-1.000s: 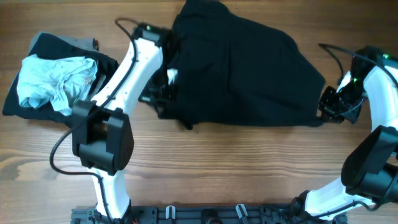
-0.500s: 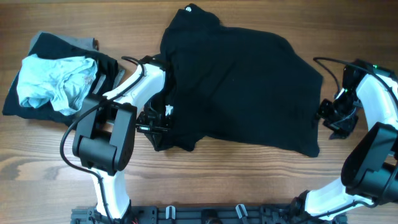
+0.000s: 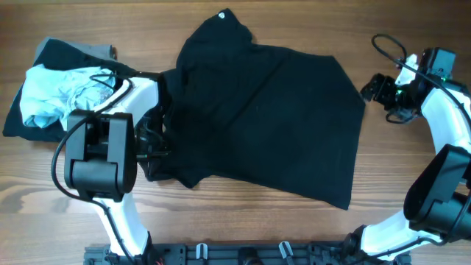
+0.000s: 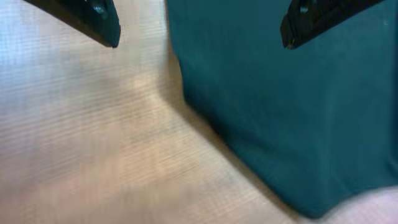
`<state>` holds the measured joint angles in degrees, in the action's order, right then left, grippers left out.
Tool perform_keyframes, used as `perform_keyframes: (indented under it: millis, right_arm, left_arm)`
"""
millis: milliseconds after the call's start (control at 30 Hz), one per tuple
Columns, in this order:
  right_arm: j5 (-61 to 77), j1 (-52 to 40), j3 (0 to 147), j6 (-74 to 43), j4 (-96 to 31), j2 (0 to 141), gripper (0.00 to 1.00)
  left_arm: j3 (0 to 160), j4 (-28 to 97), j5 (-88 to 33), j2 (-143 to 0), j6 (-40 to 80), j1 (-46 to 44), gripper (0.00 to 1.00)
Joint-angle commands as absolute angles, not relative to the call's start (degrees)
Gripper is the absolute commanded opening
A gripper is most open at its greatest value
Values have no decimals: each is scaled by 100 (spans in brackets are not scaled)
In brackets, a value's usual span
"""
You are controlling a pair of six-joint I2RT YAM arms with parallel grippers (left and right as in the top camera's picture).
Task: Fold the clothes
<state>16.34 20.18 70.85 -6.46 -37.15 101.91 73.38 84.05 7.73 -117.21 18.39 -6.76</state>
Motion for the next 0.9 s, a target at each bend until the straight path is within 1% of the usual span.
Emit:
perform_keyframes:
  millis: [0,33,100,200,233,300,367,433,467,500,600,633,667,700,733,867]
  right_arm:
    - [1850,2032,7074,-521,-3352,10420,88]
    - [1850,2023,7074,-637,-3273,10608,88]
    - [1850,2008,7074,-661,-3214,10971,85]
    - [1968,2005,7074,-749,-3194,11572,80]
    - [2108,2005,7074,-738,-3188,11697,77]
    - [2895,2003,7074,-309,-3146,11977,65]
    - [3385,1994,7074,-123,-3068,12064,59]
    - [3540,1955,7076,-143,-2888,12075,53]
    - [3614,1935,7076,-154,-2814,12075,51]
    - [3612,1916,7076,-169,-2805,12075,47]
    - [3612,1857,7076,-161,-2799,12075,29]
    - [3647,1855,7076,-152,-2799,12075,17]
    - [3747,1855,7076,-143,-2786,12075,14]
    - [3854,1859,7085,-152,-2744,12075,6]
    - [3839,1861,7107,-158,-2714,12073,4]
    - [3249,2003,7625,-462,-2681,11832,4]
  left_arm:
    - [7308,8267,803,-11570,1957,-681,6]
    - [7308,8289,805,-11570,1798,-681,6]
    - [7306,8405,847,-11570,1796,-650,4]
    - [7306,8547,1151,-11570,2134,-480,4]
    - [7306,8552,1162,-11570,2150,-403,4]
    - [7306,8525,1129,-11570,2150,-200,4]
    - [7306,8479,1096,-11570,2147,-80,4]
    - [7306,8466,1096,-11570,2147,-47,4]
    - [7308,8442,1096,-11570,2147,-49,4]
    - [7308,8442,1096,-11570,2147,-51,4]
    - [7308,8436,1098,-11570,2147,-51,4]
    - [7308,8431,1098,-11570,2147,-51,4]
    - [7308,8423,1096,-11570,2147,-51,4]
    - [7308,8418,1096,-11570,2147,-51,4]
    - [7308,8416,1096,-11570,2147,-51,4]
    - [7308,8396,1052,-11570,2128,-51,4]
